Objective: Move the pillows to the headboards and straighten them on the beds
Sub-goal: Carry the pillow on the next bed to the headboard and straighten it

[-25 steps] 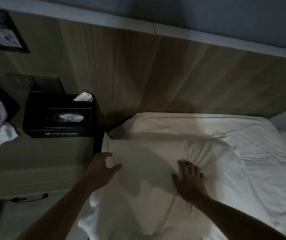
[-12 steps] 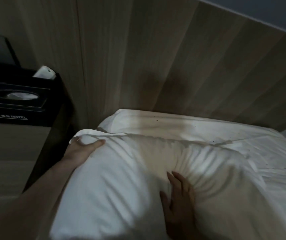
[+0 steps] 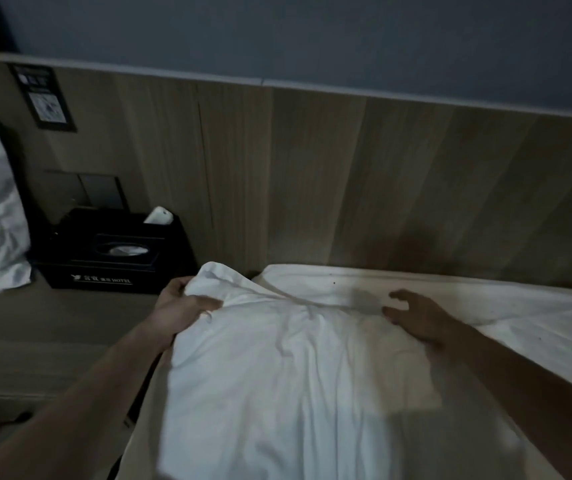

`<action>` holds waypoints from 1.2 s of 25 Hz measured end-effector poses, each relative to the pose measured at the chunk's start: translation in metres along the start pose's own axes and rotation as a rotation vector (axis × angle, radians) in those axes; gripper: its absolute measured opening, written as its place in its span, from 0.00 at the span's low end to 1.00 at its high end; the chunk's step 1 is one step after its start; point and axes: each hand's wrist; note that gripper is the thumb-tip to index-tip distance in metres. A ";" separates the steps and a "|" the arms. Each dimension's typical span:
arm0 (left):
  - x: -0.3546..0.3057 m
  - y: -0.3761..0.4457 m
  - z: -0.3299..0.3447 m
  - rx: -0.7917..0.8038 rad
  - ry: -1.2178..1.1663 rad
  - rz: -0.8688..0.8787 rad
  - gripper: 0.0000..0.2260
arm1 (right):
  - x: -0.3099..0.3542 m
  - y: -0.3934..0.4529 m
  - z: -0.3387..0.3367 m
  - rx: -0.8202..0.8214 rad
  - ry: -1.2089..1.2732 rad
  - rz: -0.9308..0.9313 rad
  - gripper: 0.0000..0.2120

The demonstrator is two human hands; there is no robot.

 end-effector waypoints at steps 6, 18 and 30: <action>-0.032 -0.017 -0.017 0.010 -0.192 0.035 0.29 | -0.017 -0.006 0.001 0.352 -0.064 -0.107 0.31; -0.114 -0.039 -0.054 0.085 0.025 0.279 0.24 | 0.013 -0.044 -0.109 -0.299 0.365 -0.419 0.21; -0.199 -0.056 -0.057 -0.398 0.289 0.737 0.10 | 0.063 -0.026 -0.189 -0.542 0.392 -0.506 0.10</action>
Point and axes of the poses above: each hand's wrist, its own y-axis towards the middle knuckle, its own z-axis out of the palm, x = y × z, and after that the axes turned 13 degrees about -x, right-handed
